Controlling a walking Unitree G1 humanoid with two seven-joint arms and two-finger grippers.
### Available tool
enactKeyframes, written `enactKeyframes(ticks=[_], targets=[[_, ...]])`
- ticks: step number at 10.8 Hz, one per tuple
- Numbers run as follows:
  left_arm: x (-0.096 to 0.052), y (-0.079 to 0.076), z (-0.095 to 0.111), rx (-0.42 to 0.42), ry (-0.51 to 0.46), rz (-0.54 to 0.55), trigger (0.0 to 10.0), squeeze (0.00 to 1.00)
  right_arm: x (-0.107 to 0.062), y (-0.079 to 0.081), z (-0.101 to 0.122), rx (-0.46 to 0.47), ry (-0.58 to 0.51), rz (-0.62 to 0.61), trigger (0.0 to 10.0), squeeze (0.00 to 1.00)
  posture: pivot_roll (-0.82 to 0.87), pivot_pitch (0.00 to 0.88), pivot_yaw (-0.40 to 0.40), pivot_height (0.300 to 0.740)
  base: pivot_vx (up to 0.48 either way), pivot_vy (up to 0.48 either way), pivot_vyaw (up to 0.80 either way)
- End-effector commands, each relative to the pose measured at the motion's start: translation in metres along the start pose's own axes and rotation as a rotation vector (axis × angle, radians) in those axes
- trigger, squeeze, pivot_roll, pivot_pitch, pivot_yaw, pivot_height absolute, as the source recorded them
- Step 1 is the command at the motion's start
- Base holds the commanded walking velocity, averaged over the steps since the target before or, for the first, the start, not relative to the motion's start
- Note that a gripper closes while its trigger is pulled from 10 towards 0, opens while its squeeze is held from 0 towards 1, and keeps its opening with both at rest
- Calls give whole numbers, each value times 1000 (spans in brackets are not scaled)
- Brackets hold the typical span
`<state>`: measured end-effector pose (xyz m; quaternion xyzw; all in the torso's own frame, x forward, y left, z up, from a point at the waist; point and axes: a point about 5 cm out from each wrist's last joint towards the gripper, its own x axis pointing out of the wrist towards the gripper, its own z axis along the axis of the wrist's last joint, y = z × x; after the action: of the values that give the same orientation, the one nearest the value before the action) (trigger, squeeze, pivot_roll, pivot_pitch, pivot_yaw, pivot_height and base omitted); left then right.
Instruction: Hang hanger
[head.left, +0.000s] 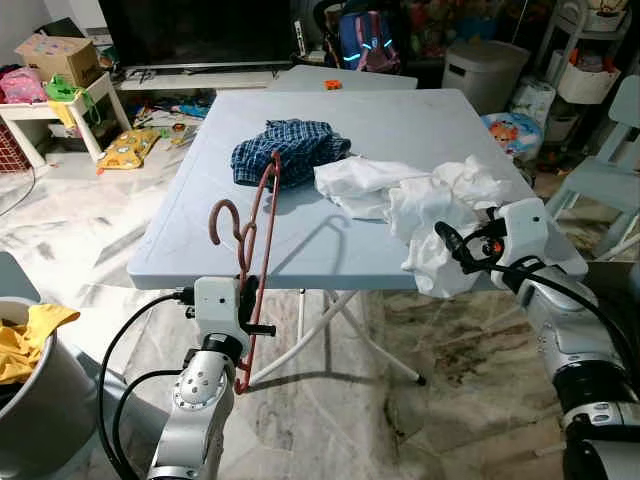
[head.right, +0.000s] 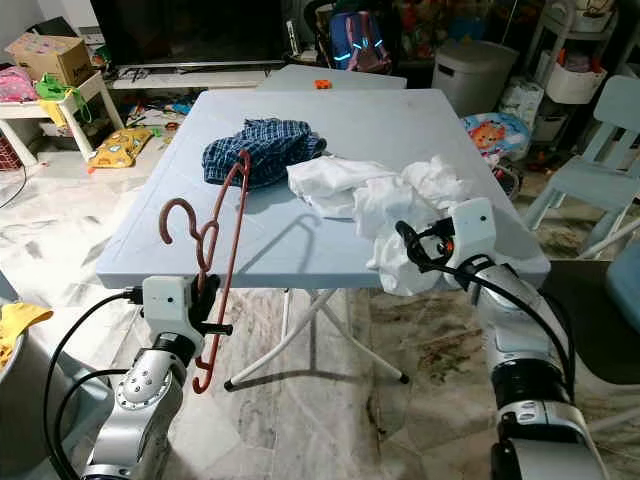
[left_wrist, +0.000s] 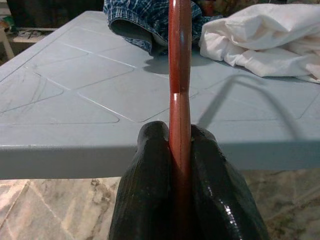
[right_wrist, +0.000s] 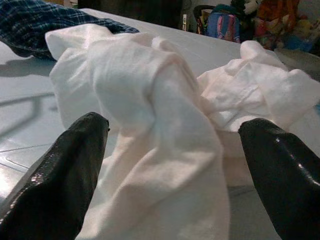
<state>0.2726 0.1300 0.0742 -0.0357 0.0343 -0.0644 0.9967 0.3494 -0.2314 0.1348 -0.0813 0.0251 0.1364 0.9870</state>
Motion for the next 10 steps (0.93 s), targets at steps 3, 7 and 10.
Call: enactKeyframes(ticks=[3,7,10], targets=[[4,-1,2,12,1,-12,10000,0,1,4,3,17,-10,2,10000,1000,-106,0,40,740,-290,0,0],[4,-2,1,12,7,-18,10000,0,0,18,-7,66,11,20,10000,1000,-109,0,40,740,-340,0,0],[6,-2,0,14,10,-24,10000,0,0,22,-13,93,21,6,10000,1000,-114,0,45,740,-342,0,0]])
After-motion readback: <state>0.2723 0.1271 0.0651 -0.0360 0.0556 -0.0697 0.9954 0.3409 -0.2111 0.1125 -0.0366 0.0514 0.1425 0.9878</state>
